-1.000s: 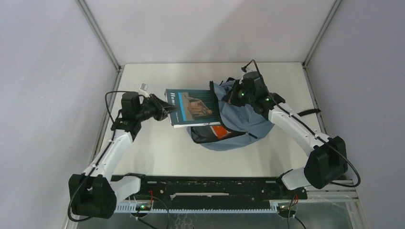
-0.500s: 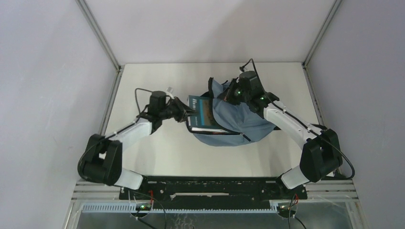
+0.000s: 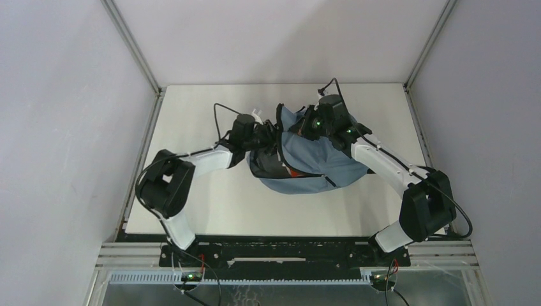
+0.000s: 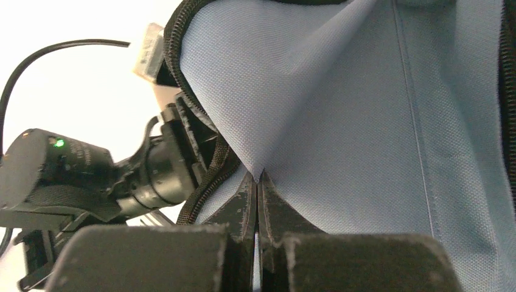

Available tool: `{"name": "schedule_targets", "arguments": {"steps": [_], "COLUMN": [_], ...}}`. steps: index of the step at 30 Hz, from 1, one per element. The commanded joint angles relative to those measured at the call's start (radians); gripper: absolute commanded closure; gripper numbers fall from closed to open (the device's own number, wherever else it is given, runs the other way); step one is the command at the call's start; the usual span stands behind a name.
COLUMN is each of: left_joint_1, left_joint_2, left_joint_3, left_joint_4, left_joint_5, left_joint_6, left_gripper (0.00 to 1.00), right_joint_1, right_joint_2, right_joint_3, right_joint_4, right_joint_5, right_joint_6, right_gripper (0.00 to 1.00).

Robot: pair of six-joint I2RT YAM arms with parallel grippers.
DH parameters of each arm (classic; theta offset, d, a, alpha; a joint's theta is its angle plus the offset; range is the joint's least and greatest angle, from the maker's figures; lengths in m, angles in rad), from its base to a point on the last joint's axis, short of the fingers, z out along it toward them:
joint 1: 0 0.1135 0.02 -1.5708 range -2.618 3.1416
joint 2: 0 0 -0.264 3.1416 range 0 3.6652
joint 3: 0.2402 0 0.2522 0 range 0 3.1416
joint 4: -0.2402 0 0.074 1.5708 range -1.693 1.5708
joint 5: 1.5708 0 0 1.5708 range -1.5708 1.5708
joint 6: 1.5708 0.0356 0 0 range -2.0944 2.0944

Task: Pack the student bag
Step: Place the book in the student bag.

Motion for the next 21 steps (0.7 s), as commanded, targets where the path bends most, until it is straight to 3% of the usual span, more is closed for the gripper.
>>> {"name": "schedule_targets", "arguments": {"steps": [1,3,8,15,21], "left_joint_1": [-0.032,-0.032,-0.032,-0.032,-0.009], "left_joint_2": [0.065,0.061,-0.003,-0.162,-0.259], "left_joint_3": [0.09,0.095,0.113,0.153,0.162], "left_joint_4": [-0.043,-0.106,-0.305,-0.616,-0.767], "left_joint_5": [0.017,0.028,0.032,-0.054,-0.114], "left_joint_6": [0.075,0.111,0.25,0.446,0.545], "left_gripper": [0.44,0.34,0.22,0.1,0.07], "right_joint_1": [0.005,0.002,0.004,-0.009,-0.021], "right_joint_2": [-0.011,-0.011,-0.007,0.006,0.004], "right_joint_3": [0.052,0.052,0.05,0.047,0.039], "right_joint_4": [0.063,0.057,0.053,0.038,0.027], "right_joint_5": [-0.026,-0.024,-0.024,-0.012,-0.013], "right_joint_6": [0.007,0.006,-0.013,-0.032,-0.06], "right_gripper": [1.0,1.0,1.0,1.0,1.0]}}
